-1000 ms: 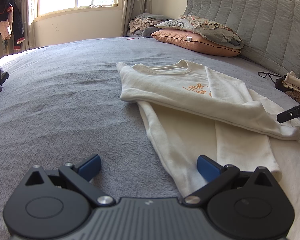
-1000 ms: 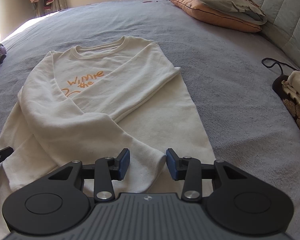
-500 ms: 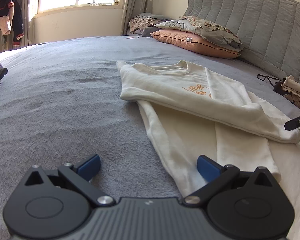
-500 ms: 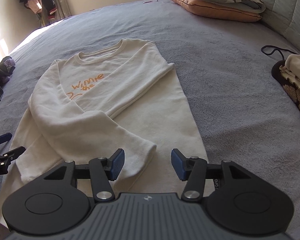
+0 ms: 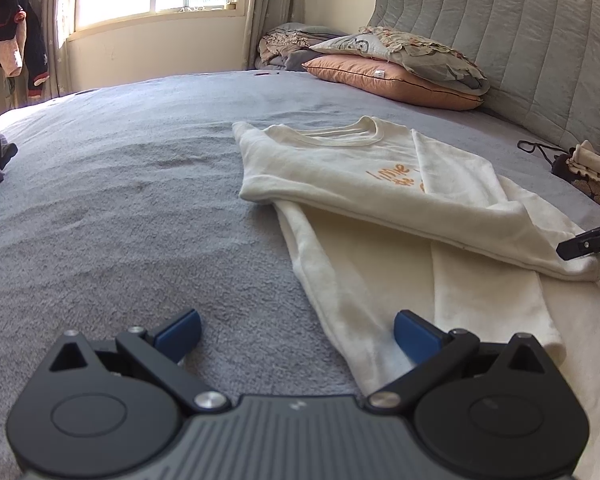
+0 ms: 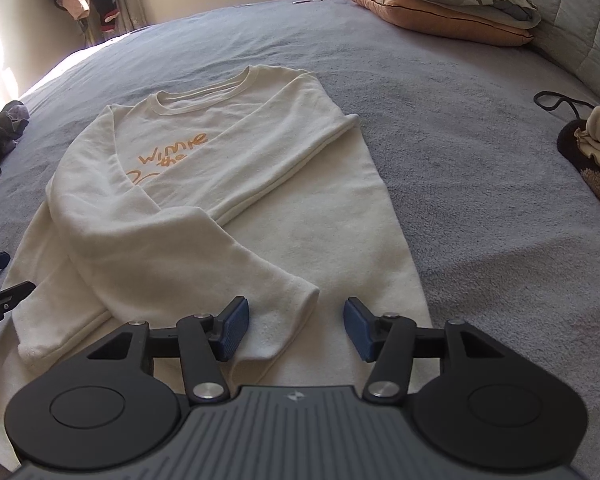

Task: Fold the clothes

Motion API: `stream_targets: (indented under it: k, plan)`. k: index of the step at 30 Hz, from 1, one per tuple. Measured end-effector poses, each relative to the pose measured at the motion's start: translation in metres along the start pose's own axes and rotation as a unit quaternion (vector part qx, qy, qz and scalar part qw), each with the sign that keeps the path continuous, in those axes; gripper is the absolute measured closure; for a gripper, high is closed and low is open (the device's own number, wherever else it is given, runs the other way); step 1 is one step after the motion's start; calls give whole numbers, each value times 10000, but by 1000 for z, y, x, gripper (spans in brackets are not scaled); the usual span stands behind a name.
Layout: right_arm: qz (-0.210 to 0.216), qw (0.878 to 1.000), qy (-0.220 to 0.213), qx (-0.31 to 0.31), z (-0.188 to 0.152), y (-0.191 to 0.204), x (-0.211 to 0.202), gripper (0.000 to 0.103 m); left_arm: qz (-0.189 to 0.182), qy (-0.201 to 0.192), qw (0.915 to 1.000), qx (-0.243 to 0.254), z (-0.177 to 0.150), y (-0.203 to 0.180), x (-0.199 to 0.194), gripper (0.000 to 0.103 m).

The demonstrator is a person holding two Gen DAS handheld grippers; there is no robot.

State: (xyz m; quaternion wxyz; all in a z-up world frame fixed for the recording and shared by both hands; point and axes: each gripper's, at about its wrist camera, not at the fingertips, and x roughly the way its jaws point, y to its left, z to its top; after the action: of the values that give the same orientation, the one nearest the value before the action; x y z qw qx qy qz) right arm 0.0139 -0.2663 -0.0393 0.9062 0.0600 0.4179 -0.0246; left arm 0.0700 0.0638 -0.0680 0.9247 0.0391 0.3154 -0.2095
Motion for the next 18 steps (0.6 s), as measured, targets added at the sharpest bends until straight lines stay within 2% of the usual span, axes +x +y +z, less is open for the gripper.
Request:
stream_targets:
  k: [1,2,3,4,10,13,18]
  plan:
    - [20,10000,-13,-55,1,2,0,69,-7,18,10000,-37,2,1,0,0]
    - [41,9999,-26,-110,2,5,-1,74,-1,22,10000,-85,3,2,-1,0]
    - [22,9999,-39,-141,3,6,-2,86,17,11,9999,-144,5,3,-2,0]
    - [-5,9998,-53,-167,4,8,-4,90,49,-9,9998,-214,6,4,-3,0]
    - [-54,9997,-231,50,10,2,-20,92,276,-182,9968,-734,12,10,-9,0]
    - [-118,9992,-339,170,12,-4,-29,92,483,-218,9961,-712,14,7,-10,0]
    - [-234,9979,-429,420,15,-17,-38,92,425,-58,9966,-707,16,4,-4,0]
